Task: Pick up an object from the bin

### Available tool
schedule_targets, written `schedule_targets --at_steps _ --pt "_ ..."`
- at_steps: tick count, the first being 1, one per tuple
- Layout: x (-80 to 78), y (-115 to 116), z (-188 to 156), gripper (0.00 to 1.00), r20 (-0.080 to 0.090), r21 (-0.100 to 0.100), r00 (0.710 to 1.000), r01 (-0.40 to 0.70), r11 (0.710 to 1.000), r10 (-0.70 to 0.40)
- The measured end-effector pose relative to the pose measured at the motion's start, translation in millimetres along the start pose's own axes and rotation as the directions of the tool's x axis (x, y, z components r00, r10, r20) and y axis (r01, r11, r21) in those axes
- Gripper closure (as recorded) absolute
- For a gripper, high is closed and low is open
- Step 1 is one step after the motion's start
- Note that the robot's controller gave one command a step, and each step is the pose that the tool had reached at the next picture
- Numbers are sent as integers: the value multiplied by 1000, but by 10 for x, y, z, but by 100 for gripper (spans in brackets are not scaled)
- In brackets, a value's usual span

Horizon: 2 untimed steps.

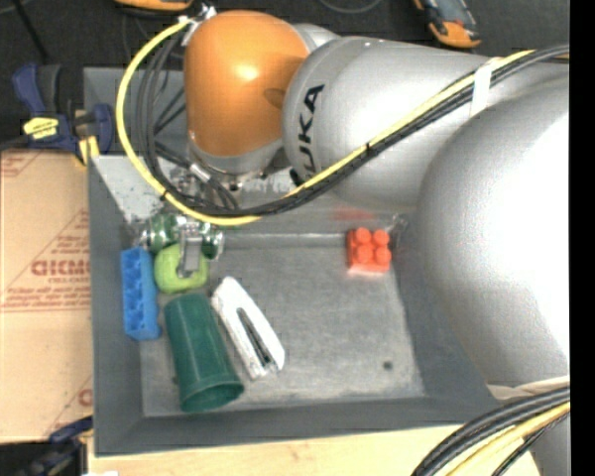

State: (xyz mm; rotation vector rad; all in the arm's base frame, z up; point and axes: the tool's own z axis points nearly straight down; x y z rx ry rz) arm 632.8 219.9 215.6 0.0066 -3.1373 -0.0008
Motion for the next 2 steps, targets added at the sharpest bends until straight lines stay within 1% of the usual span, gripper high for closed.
schedule_targets --at_steps 1,2 --pt "-14 -13 -58 0 8 -2 1000 -4 1000 4" --pt "23 -196 338 0 15 -5 1000 -15 1000 15"
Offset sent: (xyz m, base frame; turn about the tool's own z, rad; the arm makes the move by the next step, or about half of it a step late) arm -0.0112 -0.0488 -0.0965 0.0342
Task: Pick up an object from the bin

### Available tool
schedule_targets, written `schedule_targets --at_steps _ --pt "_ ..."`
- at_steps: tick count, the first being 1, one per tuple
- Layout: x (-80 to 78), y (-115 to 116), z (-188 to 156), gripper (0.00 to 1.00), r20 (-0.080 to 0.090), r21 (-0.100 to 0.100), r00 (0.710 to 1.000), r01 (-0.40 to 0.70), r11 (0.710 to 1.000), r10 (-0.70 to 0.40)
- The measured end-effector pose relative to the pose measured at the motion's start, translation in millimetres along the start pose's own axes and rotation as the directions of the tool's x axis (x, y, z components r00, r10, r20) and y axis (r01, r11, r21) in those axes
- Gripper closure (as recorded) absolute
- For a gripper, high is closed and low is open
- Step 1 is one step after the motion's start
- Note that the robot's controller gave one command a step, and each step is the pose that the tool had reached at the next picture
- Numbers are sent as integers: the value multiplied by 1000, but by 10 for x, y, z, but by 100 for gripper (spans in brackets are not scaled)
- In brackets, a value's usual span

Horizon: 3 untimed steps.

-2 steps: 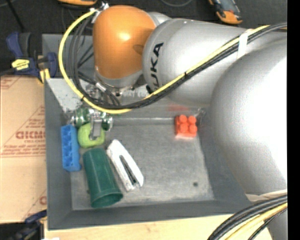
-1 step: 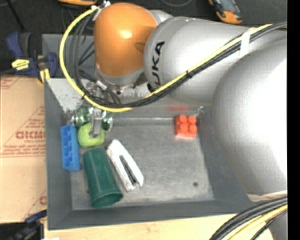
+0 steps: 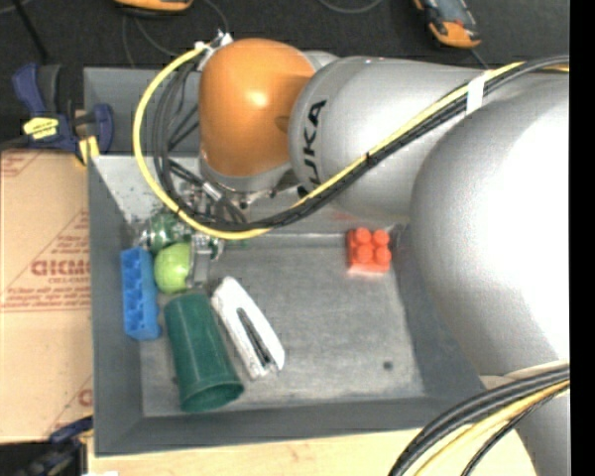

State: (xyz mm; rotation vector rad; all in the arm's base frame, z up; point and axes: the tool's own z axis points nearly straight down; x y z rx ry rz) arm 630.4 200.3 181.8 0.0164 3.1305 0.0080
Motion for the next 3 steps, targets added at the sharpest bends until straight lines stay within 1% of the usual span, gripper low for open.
schedule_targets --at_steps 1,2,3 --pt "17 -72 153 0 -5 3 1000 -8 1000 8" --pt "-56 19 175 0 -12 6 1000 -17 1000 17" --pt "-139 57 685 0 -2 2 954 300 954 -300"
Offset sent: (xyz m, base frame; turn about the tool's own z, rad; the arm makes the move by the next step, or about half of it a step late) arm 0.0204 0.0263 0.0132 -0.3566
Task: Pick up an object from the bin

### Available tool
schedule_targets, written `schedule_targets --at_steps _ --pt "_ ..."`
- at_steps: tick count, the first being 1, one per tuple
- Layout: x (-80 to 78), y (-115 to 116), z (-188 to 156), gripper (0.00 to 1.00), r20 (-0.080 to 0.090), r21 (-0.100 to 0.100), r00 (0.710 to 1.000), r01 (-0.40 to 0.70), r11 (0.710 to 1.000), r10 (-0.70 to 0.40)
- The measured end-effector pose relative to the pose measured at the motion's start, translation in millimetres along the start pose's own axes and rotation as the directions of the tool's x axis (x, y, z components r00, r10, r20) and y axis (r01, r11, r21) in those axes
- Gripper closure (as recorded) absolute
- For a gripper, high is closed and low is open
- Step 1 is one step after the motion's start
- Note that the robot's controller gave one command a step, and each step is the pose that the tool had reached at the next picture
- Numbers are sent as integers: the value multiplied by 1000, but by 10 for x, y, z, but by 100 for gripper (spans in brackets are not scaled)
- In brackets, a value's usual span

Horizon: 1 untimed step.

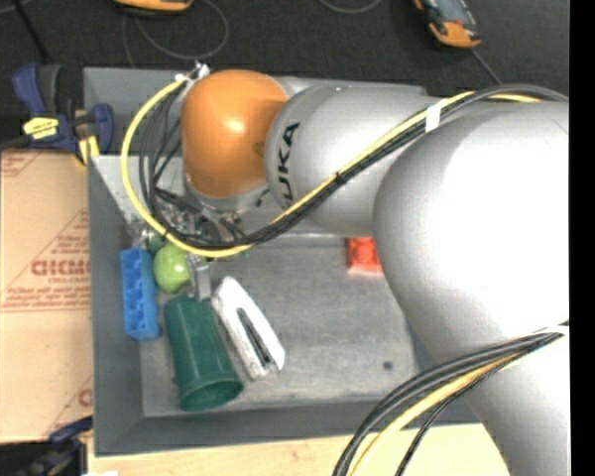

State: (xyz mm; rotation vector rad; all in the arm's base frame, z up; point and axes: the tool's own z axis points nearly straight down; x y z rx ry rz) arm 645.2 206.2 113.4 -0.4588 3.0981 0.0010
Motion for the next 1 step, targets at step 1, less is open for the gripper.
schedule_targets --at_steps 1 --pt "-16 22 -97 100 4 -5 1000 -5 1000 5"
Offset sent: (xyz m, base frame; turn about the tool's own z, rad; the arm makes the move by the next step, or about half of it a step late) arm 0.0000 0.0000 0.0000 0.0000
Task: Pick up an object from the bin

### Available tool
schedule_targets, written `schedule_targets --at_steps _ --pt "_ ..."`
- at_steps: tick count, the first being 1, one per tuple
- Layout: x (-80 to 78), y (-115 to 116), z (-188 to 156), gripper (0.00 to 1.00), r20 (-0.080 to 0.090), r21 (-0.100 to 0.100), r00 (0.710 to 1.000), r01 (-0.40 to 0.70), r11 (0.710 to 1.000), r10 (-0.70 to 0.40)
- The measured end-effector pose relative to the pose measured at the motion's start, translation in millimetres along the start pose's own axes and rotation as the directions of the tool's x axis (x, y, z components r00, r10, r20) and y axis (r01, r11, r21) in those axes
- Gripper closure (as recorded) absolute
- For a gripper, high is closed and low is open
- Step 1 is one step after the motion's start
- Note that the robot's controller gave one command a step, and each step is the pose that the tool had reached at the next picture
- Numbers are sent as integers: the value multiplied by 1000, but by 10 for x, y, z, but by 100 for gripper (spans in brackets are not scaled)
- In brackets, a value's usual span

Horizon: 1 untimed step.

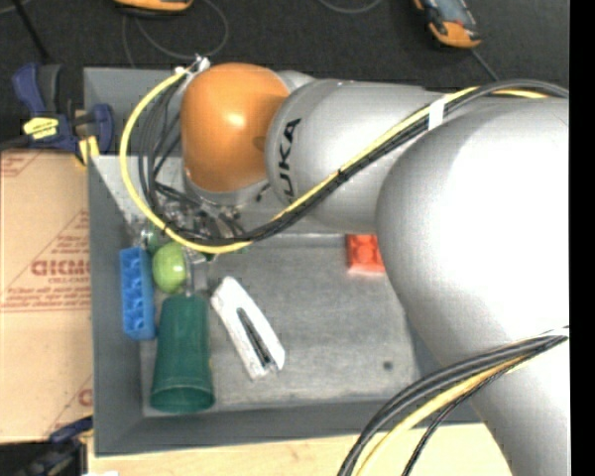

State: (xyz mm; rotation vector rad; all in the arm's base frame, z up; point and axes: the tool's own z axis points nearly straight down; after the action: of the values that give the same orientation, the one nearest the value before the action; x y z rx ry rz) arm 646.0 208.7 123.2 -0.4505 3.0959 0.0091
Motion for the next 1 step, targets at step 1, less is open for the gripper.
schedule_targets --at_steps 1 --pt "0 0 0 100 0 0 1000 -1 1000 1"
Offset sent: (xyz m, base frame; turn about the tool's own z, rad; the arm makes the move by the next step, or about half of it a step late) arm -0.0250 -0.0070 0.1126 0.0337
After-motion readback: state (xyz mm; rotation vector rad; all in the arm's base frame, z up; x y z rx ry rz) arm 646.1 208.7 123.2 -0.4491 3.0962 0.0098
